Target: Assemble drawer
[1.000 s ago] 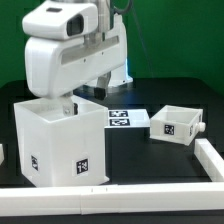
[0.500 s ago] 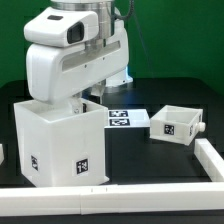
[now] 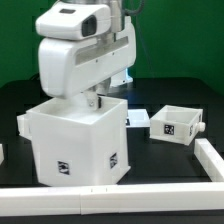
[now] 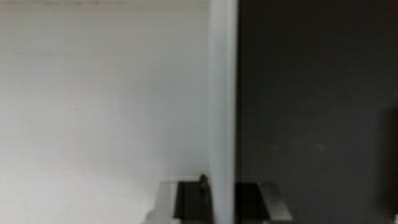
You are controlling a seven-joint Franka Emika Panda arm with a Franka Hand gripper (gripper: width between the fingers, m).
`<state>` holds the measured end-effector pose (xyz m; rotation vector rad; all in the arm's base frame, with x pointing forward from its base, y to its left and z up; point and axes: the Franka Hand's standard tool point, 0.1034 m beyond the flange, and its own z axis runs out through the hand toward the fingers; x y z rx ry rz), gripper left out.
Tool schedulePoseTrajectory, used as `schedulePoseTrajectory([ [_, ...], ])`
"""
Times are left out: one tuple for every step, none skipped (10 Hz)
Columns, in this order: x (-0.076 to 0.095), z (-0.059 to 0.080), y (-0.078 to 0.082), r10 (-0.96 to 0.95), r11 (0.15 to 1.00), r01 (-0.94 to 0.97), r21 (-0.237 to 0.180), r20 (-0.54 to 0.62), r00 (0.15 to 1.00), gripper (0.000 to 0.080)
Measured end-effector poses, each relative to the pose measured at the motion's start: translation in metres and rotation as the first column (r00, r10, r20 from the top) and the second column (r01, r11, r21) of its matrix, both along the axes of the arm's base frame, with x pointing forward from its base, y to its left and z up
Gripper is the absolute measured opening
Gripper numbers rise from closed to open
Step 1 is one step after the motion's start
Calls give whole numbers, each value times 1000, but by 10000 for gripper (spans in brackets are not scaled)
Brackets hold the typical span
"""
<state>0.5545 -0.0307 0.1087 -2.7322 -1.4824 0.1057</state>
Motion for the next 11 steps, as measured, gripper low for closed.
schedulePoseTrajectory([
  [1, 1, 4, 110, 994, -110, 11, 2, 994, 34],
  [2, 2, 11, 93, 996, -93, 11, 9, 996, 34],
  [2, 3, 20, 41, 999, -41, 11, 30, 999, 34],
  [-3, -1, 19, -138, 990, 137, 21, 52, 989, 34],
  [-4, -2, 20, -174, 985, 174, 19, 43, 984, 34],
  [-3, -2, 20, -211, 978, 210, 19, 44, 977, 34],
  [-3, -1, 24, -262, 965, 262, 16, 53, 964, 34],
  [-4, 1, 41, -274, 962, 273, 23, 78, 959, 34],
  [-5, 2, 54, -289, 957, 287, 28, 85, 954, 34],
  [-5, 1, 57, -241, 970, 240, 26, 85, 967, 34],
  [-1, -1, 55, -137, 991, 136, 20, 79, 987, 34],
])
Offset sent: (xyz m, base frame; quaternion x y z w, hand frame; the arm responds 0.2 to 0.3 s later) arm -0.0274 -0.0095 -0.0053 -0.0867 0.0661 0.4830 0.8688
